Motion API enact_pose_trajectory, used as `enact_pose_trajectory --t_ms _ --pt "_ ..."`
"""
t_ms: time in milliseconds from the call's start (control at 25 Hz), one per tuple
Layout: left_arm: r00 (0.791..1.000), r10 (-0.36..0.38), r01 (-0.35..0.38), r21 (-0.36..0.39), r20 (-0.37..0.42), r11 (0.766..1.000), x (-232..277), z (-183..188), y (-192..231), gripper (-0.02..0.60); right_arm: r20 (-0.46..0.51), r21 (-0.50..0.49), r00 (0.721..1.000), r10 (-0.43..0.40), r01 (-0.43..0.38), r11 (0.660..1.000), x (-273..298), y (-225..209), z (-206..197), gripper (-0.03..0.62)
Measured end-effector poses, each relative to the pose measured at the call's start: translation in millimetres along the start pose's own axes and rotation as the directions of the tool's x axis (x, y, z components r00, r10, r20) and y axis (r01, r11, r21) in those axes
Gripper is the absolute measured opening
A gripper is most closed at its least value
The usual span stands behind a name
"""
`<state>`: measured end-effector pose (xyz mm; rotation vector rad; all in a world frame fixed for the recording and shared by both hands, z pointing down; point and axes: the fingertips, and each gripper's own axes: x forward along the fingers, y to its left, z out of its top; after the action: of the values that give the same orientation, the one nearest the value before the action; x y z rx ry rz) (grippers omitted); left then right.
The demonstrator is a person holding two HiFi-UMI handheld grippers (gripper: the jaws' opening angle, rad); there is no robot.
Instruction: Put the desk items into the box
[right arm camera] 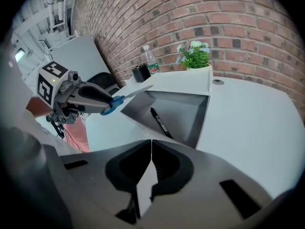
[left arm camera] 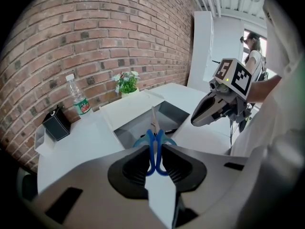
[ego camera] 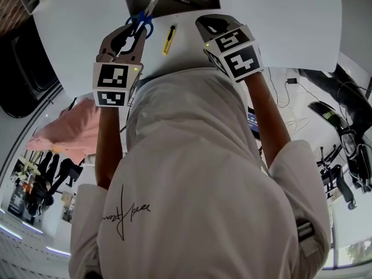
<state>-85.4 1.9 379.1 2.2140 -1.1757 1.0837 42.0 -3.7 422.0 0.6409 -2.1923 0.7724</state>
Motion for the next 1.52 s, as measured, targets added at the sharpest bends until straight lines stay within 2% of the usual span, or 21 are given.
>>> enact_pose_trajectory --t_ms 1520 --pt "0.990 -0.105 0.116 0.116 -0.095 0.986 56 17 -2 0.086 0.044 0.172 0.997 -0.061 0.053 0.984 -9 -28 -9 0.028"
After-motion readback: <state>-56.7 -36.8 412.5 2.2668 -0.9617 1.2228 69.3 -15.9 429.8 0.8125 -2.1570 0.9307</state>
